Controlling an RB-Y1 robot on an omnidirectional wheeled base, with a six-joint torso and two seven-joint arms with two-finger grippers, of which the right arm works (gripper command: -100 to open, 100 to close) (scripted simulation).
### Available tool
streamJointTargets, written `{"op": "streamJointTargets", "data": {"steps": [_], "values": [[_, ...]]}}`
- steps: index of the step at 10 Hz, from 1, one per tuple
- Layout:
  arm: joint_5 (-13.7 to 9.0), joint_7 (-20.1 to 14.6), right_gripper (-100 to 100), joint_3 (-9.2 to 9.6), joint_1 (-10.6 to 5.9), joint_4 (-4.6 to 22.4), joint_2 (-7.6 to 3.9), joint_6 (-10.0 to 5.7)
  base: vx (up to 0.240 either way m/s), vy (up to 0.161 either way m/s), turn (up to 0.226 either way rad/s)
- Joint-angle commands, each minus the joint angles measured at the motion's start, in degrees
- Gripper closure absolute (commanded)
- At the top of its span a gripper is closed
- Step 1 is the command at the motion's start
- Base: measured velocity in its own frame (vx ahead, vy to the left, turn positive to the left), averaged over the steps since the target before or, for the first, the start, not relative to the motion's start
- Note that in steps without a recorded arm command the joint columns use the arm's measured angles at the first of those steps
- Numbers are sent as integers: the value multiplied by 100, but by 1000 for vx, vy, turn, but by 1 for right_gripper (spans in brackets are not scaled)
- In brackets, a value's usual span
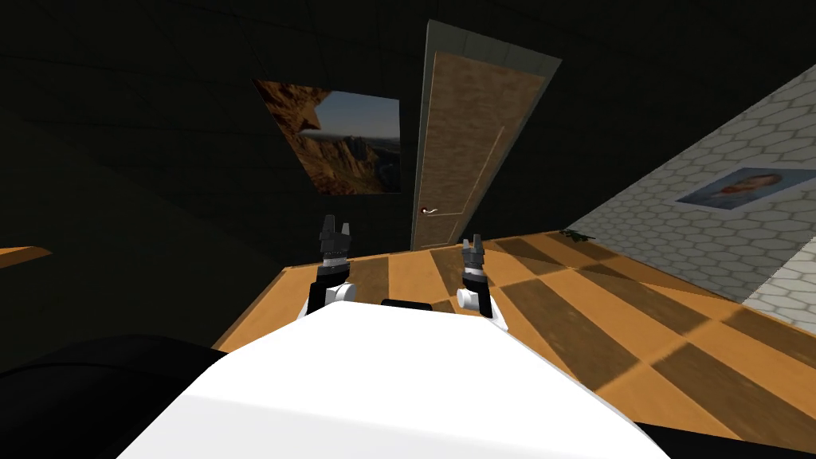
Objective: Pull the door open
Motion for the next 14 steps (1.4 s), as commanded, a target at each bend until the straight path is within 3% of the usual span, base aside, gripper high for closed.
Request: {"op": "streamJointTargets", "data": {"steps": [1, 13, 14], "values": [[-34, -23, -100, -44, -109, 271, -58, 3, 92, -26, 161], [-253, -147, -100, -330, -996, 2389, -411, -48, 90, -37, 158], [-253, -147, -100, -330, -996, 2416, -411, -48, 56, -35, 41]]}}
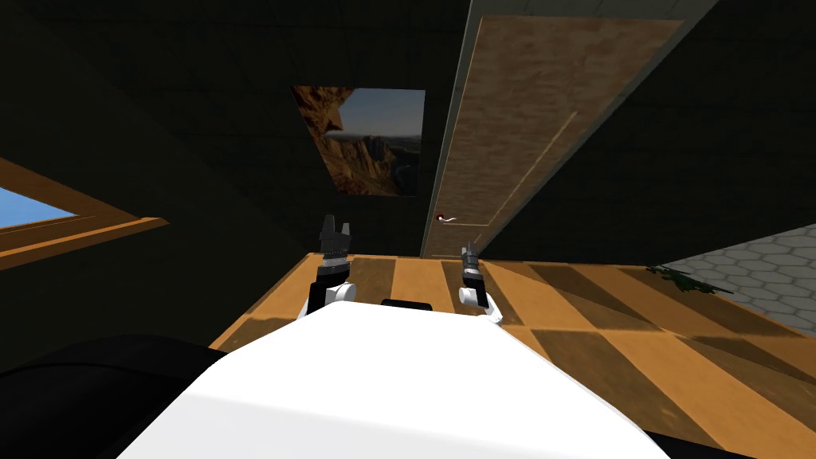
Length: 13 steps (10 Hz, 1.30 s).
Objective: Pull the door open
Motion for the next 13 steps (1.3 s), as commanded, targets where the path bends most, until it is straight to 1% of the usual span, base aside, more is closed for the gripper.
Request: {"op": "streamJointTargets", "data": {"steps": [1, 3, 4, 11, 13], "values": [[-18, 2, -100, -27, -108, 236, -19, 3, 58, -23, 73], [-54, -18, -100, -74, -253, 542, -75, -6, 76, -39, 163], [-54, -18, -100, -74, -253, 585, -75, -6, 58, -36, 44], [-174, -86, -100, -231, -738, 1759, -259, -33, 74, -51, 144], [-205, -103, -100, -270, -862, 2058, -305, -40, 74, -51, 123]]}}
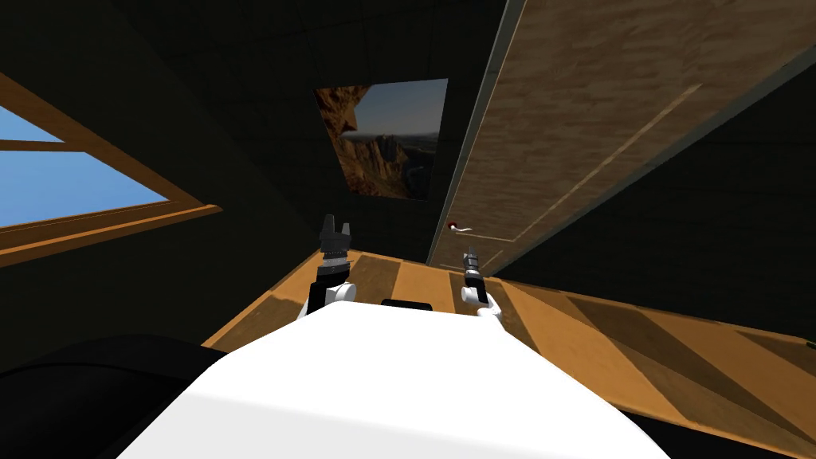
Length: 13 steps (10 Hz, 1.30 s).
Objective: Pull the door open
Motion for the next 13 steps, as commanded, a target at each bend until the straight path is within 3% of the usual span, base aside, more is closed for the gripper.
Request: {"op": "streamJointTargets", "data": {"steps": [1, 8, 13], "values": [[-27, -27, -100, -31, -75, 226, -46, -13, 76, -46, 137], [-122, -80, -100, -155, -460, 1157, -188, -35, 62, -56, 119], [-173, -109, -100, -222, -666, 1655, -264, -46, 48, -50, 87]]}}
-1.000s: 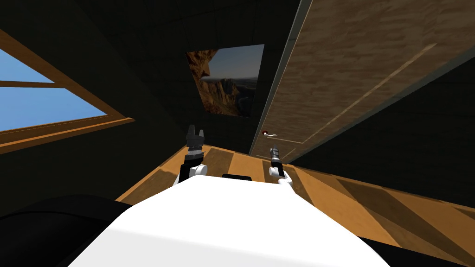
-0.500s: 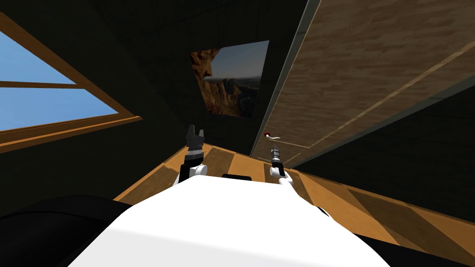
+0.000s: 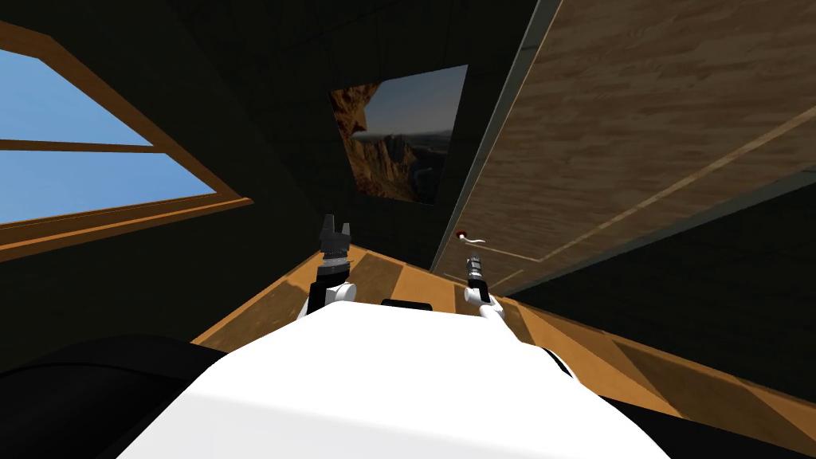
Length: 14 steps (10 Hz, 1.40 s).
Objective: Pull the door open
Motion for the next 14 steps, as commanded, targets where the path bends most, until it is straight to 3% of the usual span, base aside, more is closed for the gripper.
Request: {"op": "streamJointTargets", "data": {"steps": [1, 3, 4, 12, 14], "values": [[-22, -13, -100, -28, -72, 176, -32, 7, 63, -46, 94], [-49, -28, -100, -63, -181, 440, -72, 0, 59, -61, 135], [-40, -23, -100, -53, -166, 379, -61, -2, 28, -36, 20], [-151, -196, -100, -218, 25, 569, -293, -198, 184, -55, 75], [-152, -202, -100, -218, 20, 607, -297, -229, 135, -41, 29]]}}
